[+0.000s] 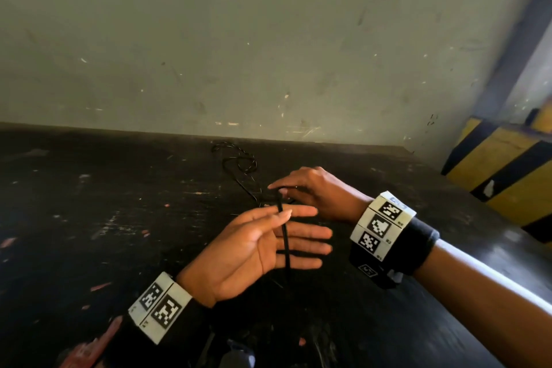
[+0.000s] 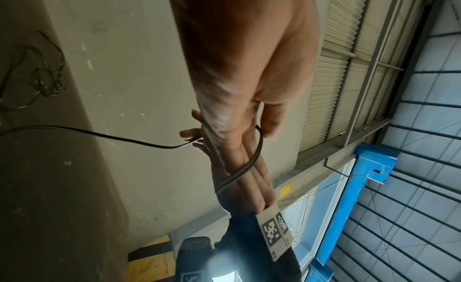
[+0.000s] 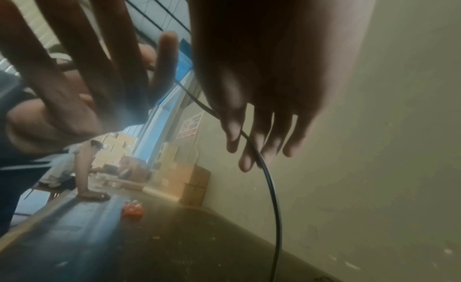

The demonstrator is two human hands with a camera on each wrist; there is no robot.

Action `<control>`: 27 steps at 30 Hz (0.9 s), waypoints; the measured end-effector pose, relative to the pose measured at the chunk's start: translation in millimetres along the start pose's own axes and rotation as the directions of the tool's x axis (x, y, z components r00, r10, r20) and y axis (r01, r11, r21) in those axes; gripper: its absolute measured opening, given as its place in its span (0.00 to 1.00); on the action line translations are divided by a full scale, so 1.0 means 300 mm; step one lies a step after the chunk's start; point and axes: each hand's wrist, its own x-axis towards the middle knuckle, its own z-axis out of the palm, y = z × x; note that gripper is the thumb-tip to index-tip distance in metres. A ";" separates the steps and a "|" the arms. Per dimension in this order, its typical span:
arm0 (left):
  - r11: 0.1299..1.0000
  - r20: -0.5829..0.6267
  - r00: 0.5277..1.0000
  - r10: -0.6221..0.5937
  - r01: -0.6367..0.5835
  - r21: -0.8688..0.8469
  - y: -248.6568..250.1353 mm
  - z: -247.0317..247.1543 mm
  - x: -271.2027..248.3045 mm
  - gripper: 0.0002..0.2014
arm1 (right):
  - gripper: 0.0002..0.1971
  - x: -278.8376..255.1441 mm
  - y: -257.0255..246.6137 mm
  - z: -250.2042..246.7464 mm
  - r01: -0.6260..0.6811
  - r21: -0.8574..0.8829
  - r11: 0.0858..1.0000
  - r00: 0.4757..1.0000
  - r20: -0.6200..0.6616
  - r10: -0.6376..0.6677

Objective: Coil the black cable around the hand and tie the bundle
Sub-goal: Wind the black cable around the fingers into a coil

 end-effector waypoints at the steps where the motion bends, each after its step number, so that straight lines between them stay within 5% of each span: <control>1: 1.000 -0.003 1.000 0.001 -0.001 -0.008 -0.003 0.000 0.005 0.18 | 0.14 -0.007 -0.001 0.002 0.006 0.006 1.000 1.000 -0.005 -0.006; 9: 0.997 0.017 0.998 0.057 -0.058 0.042 -0.005 0.010 0.060 0.18 | 0.14 -0.042 0.019 -0.020 -0.066 0.066 0.996 0.998 -0.019 0.067; 12: 0.987 -0.003 0.988 0.157 -0.157 0.040 0.023 0.009 0.100 0.20 | 0.15 -0.085 0.023 0.005 -0.227 0.149 0.962 0.973 0.062 0.220; 16: 0.969 -0.126 0.961 0.247 -0.248 0.007 0.055 -0.049 0.159 0.22 | 0.07 -0.118 0.026 0.086 -0.226 0.264 0.938 0.970 0.147 0.192; 22: 0.960 -0.208 0.940 0.271 -0.279 -0.009 0.057 -0.137 0.203 0.22 | 0.21 -0.138 -0.012 0.106 -0.242 0.337 0.910 0.956 0.242 0.165; 27: 0.939 -0.215 0.914 0.344 -0.338 0.066 0.076 -0.180 0.200 0.21 | 0.19 -0.169 0.034 0.124 -0.359 0.261 0.896 0.888 0.390 0.242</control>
